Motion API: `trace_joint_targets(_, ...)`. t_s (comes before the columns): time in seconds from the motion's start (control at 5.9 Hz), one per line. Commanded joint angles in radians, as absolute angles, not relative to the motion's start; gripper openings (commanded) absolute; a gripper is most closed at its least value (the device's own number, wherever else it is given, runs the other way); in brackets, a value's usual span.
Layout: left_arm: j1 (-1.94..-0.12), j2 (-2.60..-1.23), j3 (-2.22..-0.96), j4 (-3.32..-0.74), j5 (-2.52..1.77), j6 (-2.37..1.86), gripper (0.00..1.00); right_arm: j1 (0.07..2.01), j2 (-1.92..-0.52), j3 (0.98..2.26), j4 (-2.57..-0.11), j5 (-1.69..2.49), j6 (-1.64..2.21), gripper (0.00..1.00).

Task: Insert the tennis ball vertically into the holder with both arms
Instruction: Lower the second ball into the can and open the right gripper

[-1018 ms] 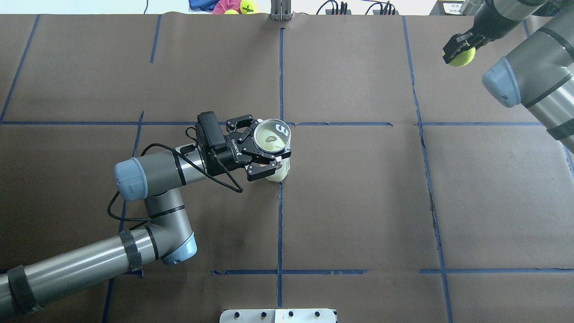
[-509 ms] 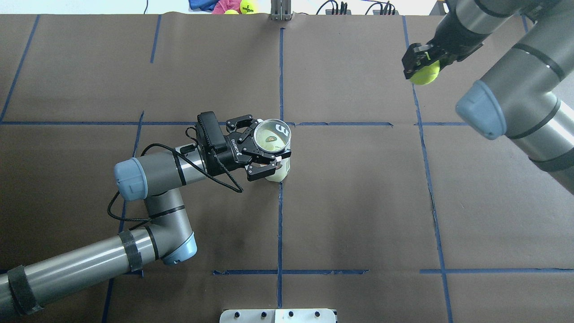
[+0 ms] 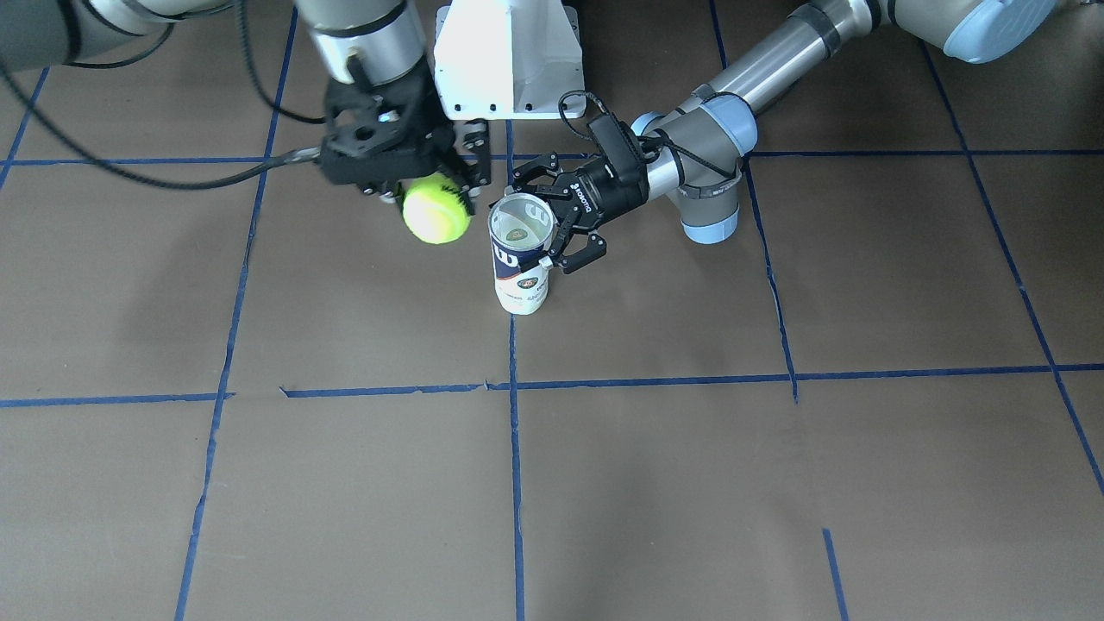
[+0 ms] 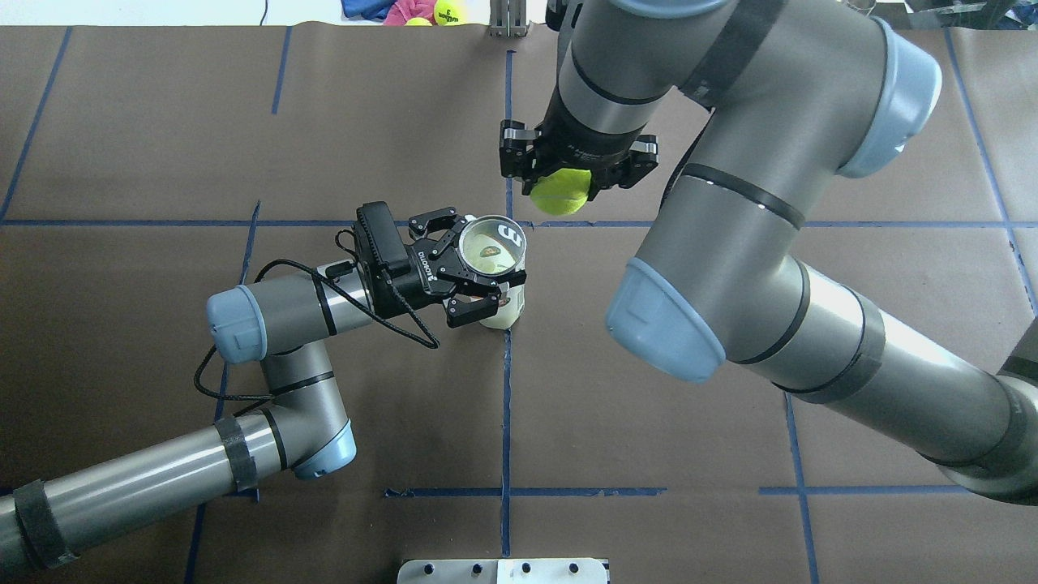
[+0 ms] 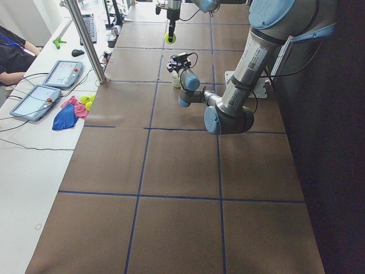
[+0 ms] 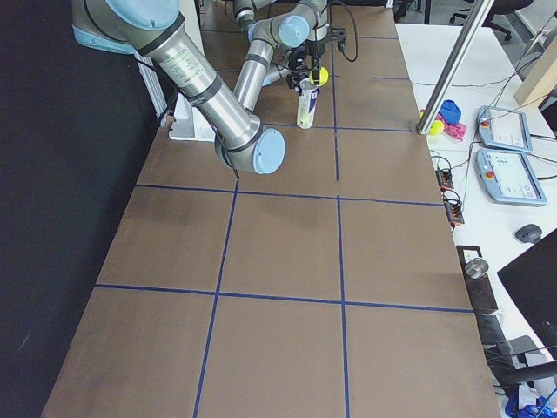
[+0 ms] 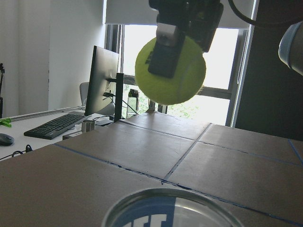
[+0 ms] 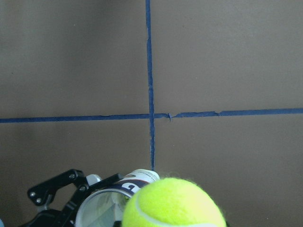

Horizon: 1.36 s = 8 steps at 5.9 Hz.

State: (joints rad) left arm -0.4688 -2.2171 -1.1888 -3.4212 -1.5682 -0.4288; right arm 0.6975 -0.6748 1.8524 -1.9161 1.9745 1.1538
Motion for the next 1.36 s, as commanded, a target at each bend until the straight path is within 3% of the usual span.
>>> trace_joint_targets(0.0,-0.468,-2.218,-1.189,-3.421,-1.568,-0.428,0.88,0.654,-0.590,1.769,-1.931,1.939,1.196,0.03)
trace_joint_targets(0.17,-0.468,-2.220,-1.189,-3.421,-1.568,-0.428,0.88,0.638,-0.574,1.755,-1.931,1.921,1.203,0.08)
trace_joint_targets(0.34,-0.468,-2.220,-1.189,-3.421,-1.568,-0.428,0.88,0.617,-0.572,1.750,-1.928,1.896,1.231,0.24)
trace_joint_targets(0.51,-0.468,-2.220,-1.189,-3.421,-1.568,-0.428,0.88,0.597,-0.574,1.747,-1.927,1.878,1.232,0.65)
trace_joint_targets(0.68,-0.468,-2.221,-1.189,-3.421,-1.568,-0.428,0.88,0.592,-0.575,1.747,-1.927,1.864,1.230,0.95)
trace_joint_targets(1.19,-0.468,-2.220,-1.189,-3.421,-1.568,-0.426,0.88,0.591,-0.578,1.747,-1.927,1.864,1.226,0.97)
